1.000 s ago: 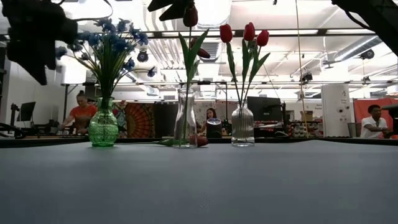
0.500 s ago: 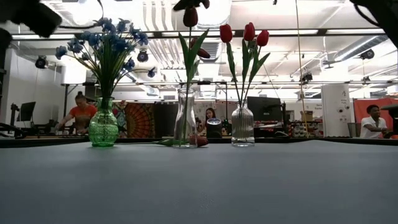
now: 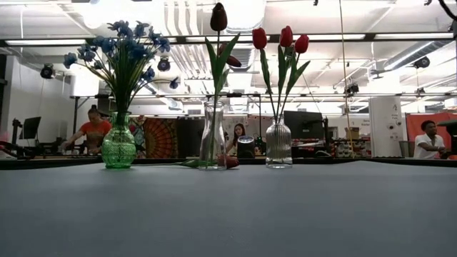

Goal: Sort flowers into vase by color
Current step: Put the dark red tulip into the bottom transparent vase

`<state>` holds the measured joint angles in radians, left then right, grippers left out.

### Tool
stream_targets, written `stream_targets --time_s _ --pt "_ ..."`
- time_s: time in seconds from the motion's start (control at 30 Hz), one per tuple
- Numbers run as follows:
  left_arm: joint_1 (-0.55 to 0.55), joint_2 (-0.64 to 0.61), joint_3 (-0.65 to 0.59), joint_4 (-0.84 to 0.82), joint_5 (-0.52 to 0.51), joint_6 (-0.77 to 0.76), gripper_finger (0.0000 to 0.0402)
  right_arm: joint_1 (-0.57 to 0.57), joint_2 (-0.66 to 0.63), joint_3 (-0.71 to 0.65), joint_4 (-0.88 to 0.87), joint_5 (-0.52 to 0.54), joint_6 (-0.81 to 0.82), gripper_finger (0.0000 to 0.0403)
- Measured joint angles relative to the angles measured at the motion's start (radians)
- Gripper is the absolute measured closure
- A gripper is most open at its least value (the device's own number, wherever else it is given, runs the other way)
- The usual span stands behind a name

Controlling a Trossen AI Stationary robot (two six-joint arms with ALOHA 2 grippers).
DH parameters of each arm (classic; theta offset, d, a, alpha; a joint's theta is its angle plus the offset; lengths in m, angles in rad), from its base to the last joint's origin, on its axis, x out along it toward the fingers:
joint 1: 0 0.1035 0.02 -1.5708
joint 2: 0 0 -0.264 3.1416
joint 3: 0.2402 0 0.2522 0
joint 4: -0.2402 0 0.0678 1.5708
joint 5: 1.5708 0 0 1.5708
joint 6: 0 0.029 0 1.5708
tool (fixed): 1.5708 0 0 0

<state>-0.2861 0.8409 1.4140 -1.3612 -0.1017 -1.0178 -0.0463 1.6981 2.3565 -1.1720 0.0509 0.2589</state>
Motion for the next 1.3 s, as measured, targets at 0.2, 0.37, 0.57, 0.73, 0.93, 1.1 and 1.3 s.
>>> stream_targets --time_s 0.2,0.37,0.57,0.73,0.93,1.1,1.3 --pt "-0.139 0.125 0.04 0.13 -0.258 0.325 0.0069 0.107 0.011 -0.002 -0.381 0.004 0.146 0.0116" --pt "-0.236 0.268 0.024 0.182 -0.44 0.456 0.0075 0.207 0.04 -0.077 -0.385 0.028 0.11 0.0123" --pt "-0.368 0.444 0.01 0.23 -0.65 0.43 0.0079 0.272 0.047 -0.266 -0.354 0.081 0.061 0.0124" --pt "-0.451 0.539 0.009 0.277 -0.667 0.382 0.008 0.275 0.028 -0.483 -0.137 0.078 -0.03 0.0128" --pt "-0.543 0.634 0.003 0.304 -0.728 0.317 0.008 0.274 -0.013 -0.775 0.132 0.225 -0.093 0.0129" --pt "-0.566 0.709 0.003 0.33 -0.759 0.297 0.008 0.266 -0.039 -1.07 0.481 0.451 -0.094 0.0129" --pt "-0.562 0.77 -0.013 0.41 -0.764 0.361 0.008 0.202 -0.036 -1.322 0.987 0.561 -0.072 0.0129"
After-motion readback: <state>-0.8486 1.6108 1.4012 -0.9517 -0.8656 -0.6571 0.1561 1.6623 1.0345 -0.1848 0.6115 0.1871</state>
